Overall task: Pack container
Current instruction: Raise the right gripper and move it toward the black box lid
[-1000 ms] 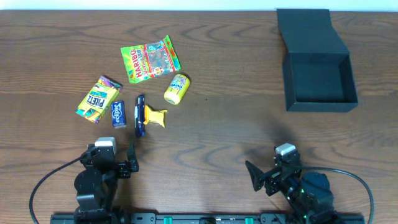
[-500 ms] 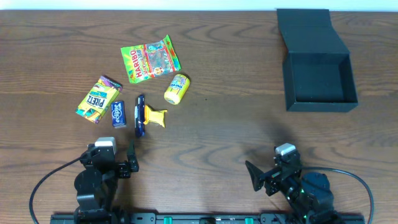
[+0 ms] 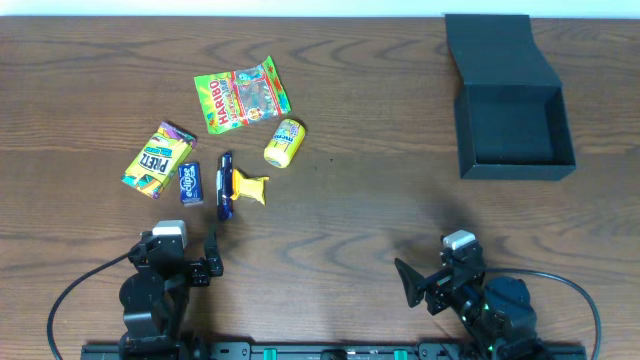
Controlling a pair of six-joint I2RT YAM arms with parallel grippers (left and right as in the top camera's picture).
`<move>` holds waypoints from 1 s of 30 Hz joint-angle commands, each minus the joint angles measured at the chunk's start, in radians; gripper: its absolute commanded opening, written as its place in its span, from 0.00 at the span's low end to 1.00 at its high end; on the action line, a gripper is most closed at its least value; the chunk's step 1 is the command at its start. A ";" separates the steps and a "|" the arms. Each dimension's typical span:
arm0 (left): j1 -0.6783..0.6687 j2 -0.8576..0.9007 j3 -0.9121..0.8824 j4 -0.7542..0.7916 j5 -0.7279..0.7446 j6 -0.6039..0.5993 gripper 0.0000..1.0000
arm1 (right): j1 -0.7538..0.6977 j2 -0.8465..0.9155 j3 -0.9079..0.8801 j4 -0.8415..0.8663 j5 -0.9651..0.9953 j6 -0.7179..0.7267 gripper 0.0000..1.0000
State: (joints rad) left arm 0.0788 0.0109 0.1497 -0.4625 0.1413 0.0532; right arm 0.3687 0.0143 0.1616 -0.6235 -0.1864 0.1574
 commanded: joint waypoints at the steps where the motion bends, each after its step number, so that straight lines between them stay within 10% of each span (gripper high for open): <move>1: 0.005 -0.006 -0.018 0.003 -0.014 0.011 0.95 | 0.011 -0.009 -0.003 0.014 -0.005 0.118 0.99; 9: 0.005 -0.006 -0.018 0.003 -0.014 0.011 0.95 | 0.011 -0.009 -0.003 0.004 -0.043 0.794 0.99; 30: 0.005 -0.006 -0.018 0.003 -0.014 0.011 0.95 | -0.040 0.240 0.068 0.211 0.033 0.450 0.97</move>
State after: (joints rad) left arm 0.0788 0.0109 0.1497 -0.4625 0.1413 0.0532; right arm 0.3515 0.1875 0.1707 -0.4271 -0.1665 0.7181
